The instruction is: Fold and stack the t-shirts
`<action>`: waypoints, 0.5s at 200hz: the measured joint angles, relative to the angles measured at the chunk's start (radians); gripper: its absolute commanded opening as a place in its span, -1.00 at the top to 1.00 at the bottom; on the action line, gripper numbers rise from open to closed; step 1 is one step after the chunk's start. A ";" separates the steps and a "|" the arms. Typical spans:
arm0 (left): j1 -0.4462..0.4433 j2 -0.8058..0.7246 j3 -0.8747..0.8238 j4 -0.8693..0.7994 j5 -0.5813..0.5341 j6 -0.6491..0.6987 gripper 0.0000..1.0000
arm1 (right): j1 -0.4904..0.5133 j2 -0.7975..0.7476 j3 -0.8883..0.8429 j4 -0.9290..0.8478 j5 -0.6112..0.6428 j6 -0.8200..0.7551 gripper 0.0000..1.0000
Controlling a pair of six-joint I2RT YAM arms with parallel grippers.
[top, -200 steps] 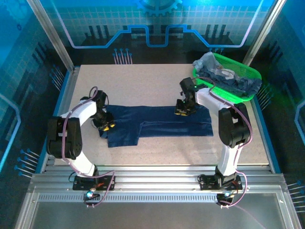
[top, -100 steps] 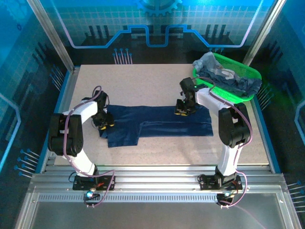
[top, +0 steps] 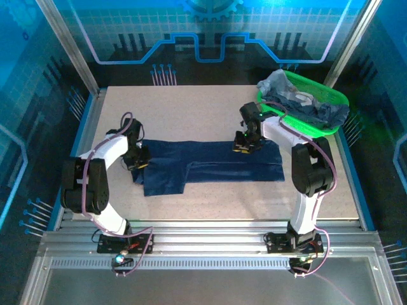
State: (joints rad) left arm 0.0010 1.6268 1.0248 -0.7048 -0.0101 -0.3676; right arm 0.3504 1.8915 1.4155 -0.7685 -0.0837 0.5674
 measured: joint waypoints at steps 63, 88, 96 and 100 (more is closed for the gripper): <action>0.000 -0.050 0.000 -0.052 0.045 -0.028 1.00 | 0.000 0.006 0.000 0.000 0.000 0.000 0.38; 0.000 -0.090 0.000 -0.077 0.060 -0.054 1.00 | 0.000 0.007 0.000 0.000 0.000 0.000 0.38; 0.000 -0.100 0.000 -0.084 0.064 -0.061 1.00 | 0.000 0.007 0.000 0.000 0.000 0.000 0.38; 0.000 -0.104 0.000 -0.087 0.067 -0.065 1.00 | 0.000 0.007 0.000 0.000 0.000 0.000 0.38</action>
State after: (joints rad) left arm 0.0010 1.5227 1.0248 -0.7918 0.0566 -0.4328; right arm 0.3504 1.8984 1.4155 -0.7681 -0.0837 0.5674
